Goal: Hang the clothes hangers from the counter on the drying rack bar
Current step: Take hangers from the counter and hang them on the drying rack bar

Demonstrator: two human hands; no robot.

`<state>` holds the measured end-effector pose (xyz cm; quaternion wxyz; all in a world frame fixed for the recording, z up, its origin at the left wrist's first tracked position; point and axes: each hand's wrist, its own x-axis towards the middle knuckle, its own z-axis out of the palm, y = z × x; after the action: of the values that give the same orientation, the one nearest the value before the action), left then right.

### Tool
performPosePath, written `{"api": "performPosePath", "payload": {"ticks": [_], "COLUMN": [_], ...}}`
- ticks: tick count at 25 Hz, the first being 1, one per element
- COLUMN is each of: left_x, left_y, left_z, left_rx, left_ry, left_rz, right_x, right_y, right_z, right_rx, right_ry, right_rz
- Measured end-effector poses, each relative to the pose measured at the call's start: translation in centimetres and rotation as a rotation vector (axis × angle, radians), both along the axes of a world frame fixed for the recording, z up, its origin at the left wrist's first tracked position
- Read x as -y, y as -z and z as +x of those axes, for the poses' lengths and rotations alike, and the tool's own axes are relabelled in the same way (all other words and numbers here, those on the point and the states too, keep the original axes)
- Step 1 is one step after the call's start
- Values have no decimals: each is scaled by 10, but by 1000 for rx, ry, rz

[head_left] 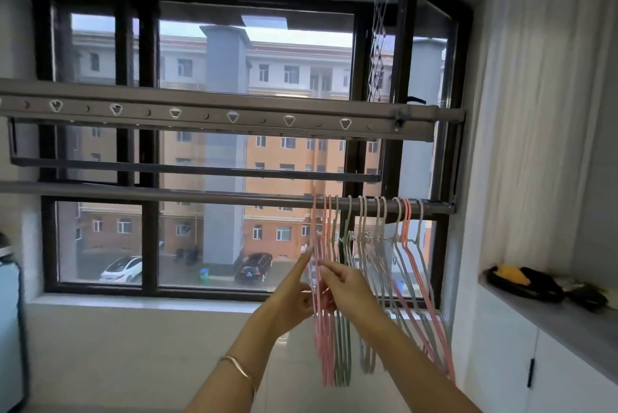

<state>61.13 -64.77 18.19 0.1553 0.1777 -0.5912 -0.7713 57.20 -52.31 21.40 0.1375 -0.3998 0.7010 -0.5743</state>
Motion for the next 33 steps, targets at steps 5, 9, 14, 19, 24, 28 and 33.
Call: {"api": "performPosePath", "payload": {"ticks": [5,9,14,19,24,28,33], "left_x": [1,-13,-94,-199,-298,-370,-448], "left_y": [13,3,-35,-43,-13,20,68], "left_z": [-4,-10,-22,-97,-195,-276,-375], "left_rx": [73,88,-143,-236,-218,-177,-136], "left_ry": [6,-343,-608,-376,-123,-6,236], "left_rz": [-125,-318,-940,-1117,-1133,-1140,-1117], "right_x": [-16,-46,-110,-208,-335,-433,-525], "right_y": [6,20,24,27,52,80,127], "right_z": [-19,-47,-93,-158,-242,-302,-364], "right_rx": [-56,-96,-182,-237,-229,-245,-231], "right_ry": [111,161,222,365,543,709,899], "right_rz": [-100,-157,-258,-261,-194,-92,5]}}
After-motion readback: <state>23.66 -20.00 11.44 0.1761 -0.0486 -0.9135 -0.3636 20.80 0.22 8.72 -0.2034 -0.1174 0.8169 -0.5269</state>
